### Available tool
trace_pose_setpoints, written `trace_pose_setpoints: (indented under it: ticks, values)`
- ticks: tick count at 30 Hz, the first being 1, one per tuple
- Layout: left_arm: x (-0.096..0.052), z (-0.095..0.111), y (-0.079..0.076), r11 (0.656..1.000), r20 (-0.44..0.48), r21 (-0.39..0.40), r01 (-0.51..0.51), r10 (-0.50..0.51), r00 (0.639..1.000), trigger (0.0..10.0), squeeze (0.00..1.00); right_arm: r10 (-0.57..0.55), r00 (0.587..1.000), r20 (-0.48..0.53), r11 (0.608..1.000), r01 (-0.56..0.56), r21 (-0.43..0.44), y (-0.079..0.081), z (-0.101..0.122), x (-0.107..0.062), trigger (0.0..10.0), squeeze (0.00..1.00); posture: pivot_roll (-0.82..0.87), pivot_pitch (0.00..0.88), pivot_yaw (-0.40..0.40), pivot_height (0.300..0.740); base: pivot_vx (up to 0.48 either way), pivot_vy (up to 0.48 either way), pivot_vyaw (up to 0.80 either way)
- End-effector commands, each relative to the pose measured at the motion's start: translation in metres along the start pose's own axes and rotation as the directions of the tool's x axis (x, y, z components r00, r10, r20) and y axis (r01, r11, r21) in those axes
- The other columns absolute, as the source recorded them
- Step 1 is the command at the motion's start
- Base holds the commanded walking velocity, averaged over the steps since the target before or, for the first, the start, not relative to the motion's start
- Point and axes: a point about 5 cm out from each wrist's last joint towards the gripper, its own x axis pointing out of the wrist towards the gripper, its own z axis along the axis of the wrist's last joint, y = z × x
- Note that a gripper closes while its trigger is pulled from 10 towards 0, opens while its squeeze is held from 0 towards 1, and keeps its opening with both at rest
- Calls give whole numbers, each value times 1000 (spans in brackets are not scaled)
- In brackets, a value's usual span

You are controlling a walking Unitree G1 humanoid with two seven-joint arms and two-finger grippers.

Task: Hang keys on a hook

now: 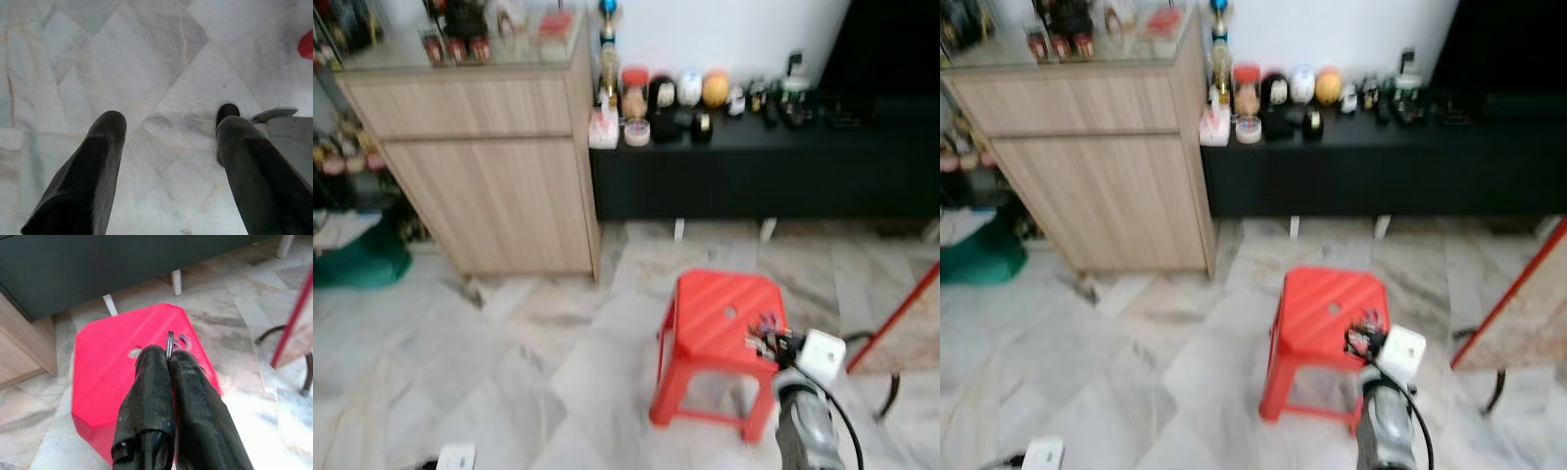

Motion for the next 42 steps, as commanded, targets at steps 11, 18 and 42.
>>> trace_pose_setpoints:
  ticks: [11,18,42]
  values:
    - [-4,-16,0,1000,-69,8,-7,7,998,10000,0,-10,1000,-9,1000,10,-6,-4,0,0,10000,0,62,0,-13,740,-51,0,0]
    - [-4,-17,-3,1000,-79,26,-15,17,997,10000,0,-11,1000,-6,1000,11,-7,-4,1,1,10000,0,62,0,-14,740,0,-270,0]
    - [-8,-27,7,999,-112,51,-17,23,993,10000,0,2,1000,-2,1000,-2,-21,-2,2,2,10000,0,44,0,-2,740,0,-374,0]
